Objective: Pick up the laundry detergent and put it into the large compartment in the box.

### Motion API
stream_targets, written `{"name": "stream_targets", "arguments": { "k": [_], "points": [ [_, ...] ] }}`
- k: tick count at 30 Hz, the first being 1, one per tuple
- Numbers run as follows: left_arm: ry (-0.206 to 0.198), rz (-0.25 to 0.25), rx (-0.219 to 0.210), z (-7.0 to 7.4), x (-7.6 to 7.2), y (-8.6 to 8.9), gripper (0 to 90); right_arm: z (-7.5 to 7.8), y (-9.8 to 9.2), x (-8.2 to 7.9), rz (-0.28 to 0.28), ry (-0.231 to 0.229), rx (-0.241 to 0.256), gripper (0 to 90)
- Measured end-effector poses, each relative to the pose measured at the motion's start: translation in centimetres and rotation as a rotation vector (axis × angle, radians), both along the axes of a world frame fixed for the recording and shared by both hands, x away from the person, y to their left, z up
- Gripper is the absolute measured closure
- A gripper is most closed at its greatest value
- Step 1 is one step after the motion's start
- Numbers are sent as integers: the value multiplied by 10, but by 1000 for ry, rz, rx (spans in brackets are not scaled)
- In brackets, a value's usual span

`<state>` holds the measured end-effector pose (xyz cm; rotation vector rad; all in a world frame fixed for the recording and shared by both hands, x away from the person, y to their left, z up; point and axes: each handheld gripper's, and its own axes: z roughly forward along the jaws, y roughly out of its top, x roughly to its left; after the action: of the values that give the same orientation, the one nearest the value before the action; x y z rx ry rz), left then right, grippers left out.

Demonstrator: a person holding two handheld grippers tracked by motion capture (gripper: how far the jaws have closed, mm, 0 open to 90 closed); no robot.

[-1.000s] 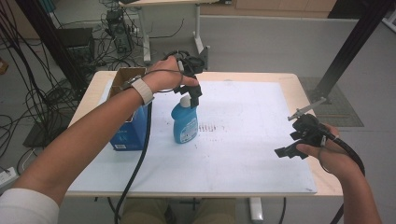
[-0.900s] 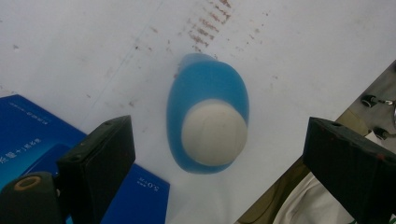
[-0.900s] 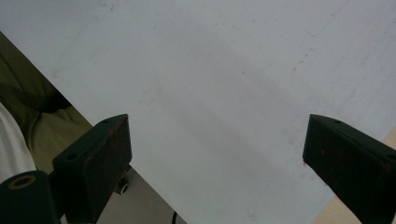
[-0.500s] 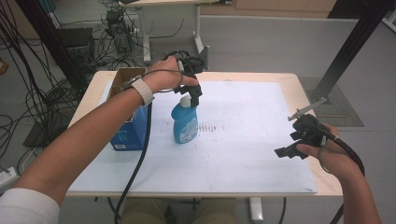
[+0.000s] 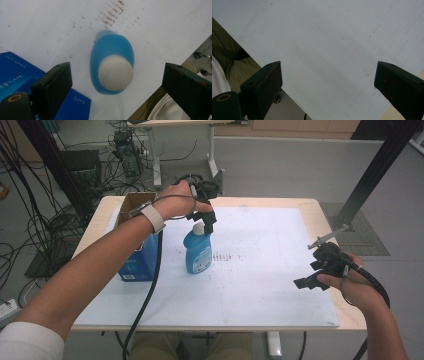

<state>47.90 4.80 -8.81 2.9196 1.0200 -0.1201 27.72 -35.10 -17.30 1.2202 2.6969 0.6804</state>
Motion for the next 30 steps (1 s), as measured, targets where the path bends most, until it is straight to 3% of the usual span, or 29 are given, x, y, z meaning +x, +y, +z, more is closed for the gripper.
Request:
{"name": "stream_targets", "arguments": {
  "k": [30],
  "points": [
    [0, 10, -4, -6, 0, 0, 98, -1, -1, -1, -3, 3, 2, 79]
  ]
}}
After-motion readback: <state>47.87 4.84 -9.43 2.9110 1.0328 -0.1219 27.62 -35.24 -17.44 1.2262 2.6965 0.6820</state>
